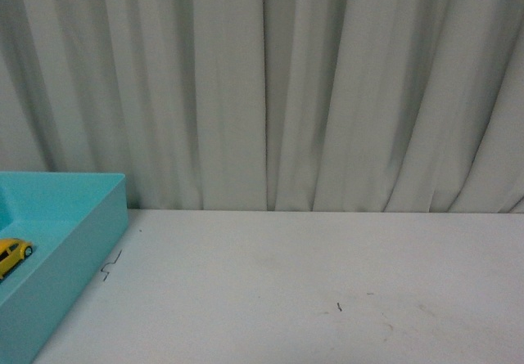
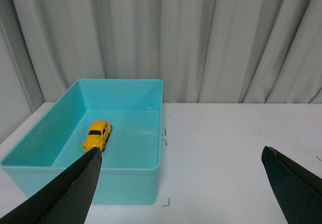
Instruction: Wind up and store yellow beetle toy
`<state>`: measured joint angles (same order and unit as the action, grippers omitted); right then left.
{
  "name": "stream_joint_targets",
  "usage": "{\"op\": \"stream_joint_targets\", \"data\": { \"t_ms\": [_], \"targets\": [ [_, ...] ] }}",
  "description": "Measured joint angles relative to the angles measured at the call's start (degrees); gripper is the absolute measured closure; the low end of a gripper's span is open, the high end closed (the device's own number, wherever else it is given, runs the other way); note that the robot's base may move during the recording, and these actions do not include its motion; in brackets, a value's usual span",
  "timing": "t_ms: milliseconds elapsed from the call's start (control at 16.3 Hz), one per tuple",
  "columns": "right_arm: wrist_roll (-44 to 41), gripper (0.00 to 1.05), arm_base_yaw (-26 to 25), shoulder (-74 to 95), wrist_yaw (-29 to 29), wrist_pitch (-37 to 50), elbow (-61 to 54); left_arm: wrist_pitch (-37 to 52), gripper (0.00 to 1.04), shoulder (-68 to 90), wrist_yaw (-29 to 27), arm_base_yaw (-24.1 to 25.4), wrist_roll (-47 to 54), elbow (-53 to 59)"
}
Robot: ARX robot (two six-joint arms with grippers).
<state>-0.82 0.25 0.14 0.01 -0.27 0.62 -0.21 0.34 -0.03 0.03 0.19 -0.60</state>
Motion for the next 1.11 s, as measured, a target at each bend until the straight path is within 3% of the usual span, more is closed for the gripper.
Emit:
{"op": "stream_joint_targets", "data": {
  "t_ms": [1107],
  "targets": [
    [0.0,0.07,0.0,0.0,0.0,0.1,0.0,0.0,0.07,0.0,0.0,0.0,0.0,0.0]
  ]
}}
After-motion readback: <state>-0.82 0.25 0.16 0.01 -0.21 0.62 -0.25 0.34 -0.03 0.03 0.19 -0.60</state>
